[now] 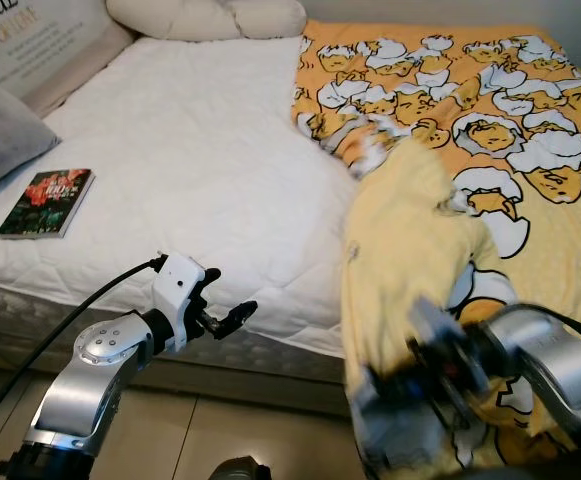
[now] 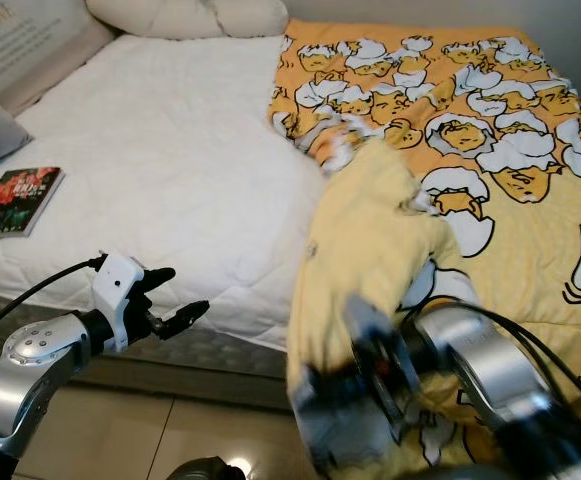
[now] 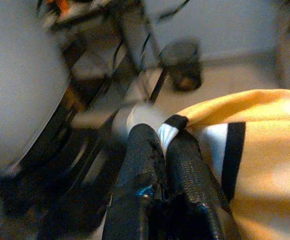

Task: Clean up the room

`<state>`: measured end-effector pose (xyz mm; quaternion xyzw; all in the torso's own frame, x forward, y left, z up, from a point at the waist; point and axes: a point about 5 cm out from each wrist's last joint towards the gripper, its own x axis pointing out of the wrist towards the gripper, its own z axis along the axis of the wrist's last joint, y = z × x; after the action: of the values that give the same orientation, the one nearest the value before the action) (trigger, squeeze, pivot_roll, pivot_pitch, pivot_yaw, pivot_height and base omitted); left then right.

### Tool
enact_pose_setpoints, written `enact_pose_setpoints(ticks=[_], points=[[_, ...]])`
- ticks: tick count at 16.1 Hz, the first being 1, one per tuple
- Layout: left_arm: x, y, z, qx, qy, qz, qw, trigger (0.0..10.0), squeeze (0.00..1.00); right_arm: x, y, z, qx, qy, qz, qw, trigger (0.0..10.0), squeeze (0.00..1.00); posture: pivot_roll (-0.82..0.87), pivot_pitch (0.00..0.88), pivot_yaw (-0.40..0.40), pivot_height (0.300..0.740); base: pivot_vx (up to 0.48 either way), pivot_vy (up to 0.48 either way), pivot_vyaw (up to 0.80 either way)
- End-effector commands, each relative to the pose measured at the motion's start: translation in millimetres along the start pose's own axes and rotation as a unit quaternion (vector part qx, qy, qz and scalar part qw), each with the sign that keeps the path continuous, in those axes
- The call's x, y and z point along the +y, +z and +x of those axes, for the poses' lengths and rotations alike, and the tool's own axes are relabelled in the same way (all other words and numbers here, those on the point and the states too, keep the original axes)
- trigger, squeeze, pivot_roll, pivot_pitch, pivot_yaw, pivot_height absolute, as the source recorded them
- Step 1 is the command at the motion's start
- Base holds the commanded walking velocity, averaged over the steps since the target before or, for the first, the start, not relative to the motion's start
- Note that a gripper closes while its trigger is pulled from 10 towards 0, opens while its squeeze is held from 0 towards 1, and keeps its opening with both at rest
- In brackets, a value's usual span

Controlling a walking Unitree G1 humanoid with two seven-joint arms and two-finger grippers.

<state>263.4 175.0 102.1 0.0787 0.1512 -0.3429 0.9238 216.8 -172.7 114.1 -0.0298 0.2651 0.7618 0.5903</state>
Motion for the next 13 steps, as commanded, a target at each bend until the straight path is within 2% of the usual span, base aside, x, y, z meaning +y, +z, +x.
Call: enact_pose_setpoints(ticks=[1,2,3,4,5,6,8,10,12,13], points=[[2.6,1.3,0.2,0.001,0.001,0.008,1.0,10.0,0.02,2.9,-6.6,0.5,0.027,0.003,-0.002,1.0,0.0,0.0,-0.01,0.0,0.099,0.74,0.0,0.0,0.0],[3.0,1.8,2.1,-0.001,0.0,0.009,1.0,10.0,0.02,-1.8,-22.2,-3.8,0.057,-0.042,0.004,0.997,0.0,0.0,-0.02,0.0,0.101,0.74,0.0,0.0,0.0],[1.2,1.6,4.0,-0.001,-0.004,0.008,1.0,10.0,0.02,-13.2,-31.6,-6.5,0.075,-0.121,0.008,0.99,10.0,0.0,-0.02,0.0,0.106,0.74,0.0,0.0,0.0],[-1.2,1.5,6.4,-0.001,-0.009,0.009,1.0,10.0,0.02,-29.7,-35.6,-8.9,0.069,-0.211,0.013,0.975,10.0,0.0,-0.02,0.0,0.108,0.74,0.0,0.0,0.0],[-1.8,1.5,7.2,-0.001,-0.009,0.009,1.0,10.0,0.02,-35.8,-35.4,-9.8,0.061,-0.241,0.015,0.969,10.0,0.0,-0.02,0.0,0.108,0.74,0.0,0.0,0.0],[-2.1,2.7,8.5,-0.002,-0.011,0.01,1.0,10.0,0.02,-45.5,-31.8,-13.2,0.03,-0.286,0.027,0.957,10.0,1.0,-0.03,0.0,0.115,0.74,0.0,0.0,0.0],[-2.4,2.2,9.6,-0.002,-0.013,0.012,1.0,10.0,0.02,-41.8,-29.2,-12.3,-0.004,-0.252,0.056,0.966,10.0,1.0,-0.02,0.0,0.112,0.74,0.0,0.0,0.0],[-2.8,1.7,9.0,-0.002,-0.012,0.01,1.0,10.0,0.02,-29.8,-31.9,-6.7,-0.006,-0.19,0.06,0.98,10.0,1.0,-0.02,0.0,0.104,0.74,0.0,0.0,0.0],[-2.3,1.7,9.4,-0.002,-0.011,0.009,1.0,10.0,0.01,-21.4,-30.0,-4.8,-0.012,-0.144,0.072,0.987,10.0,1.0,-0.02,0.0,0.101,0.74,0.0,0.0,0.0],[-2.0,1.8,9.7,-0.002,-0.01,0.009,1.0,10.0,0.02,-21.9,-29.4,-5.3,-0.012,-0.145,0.07,0.987,10.0,1.0,-0.02,0.0,0.101,0.74,0.0,0.0,0.0]])
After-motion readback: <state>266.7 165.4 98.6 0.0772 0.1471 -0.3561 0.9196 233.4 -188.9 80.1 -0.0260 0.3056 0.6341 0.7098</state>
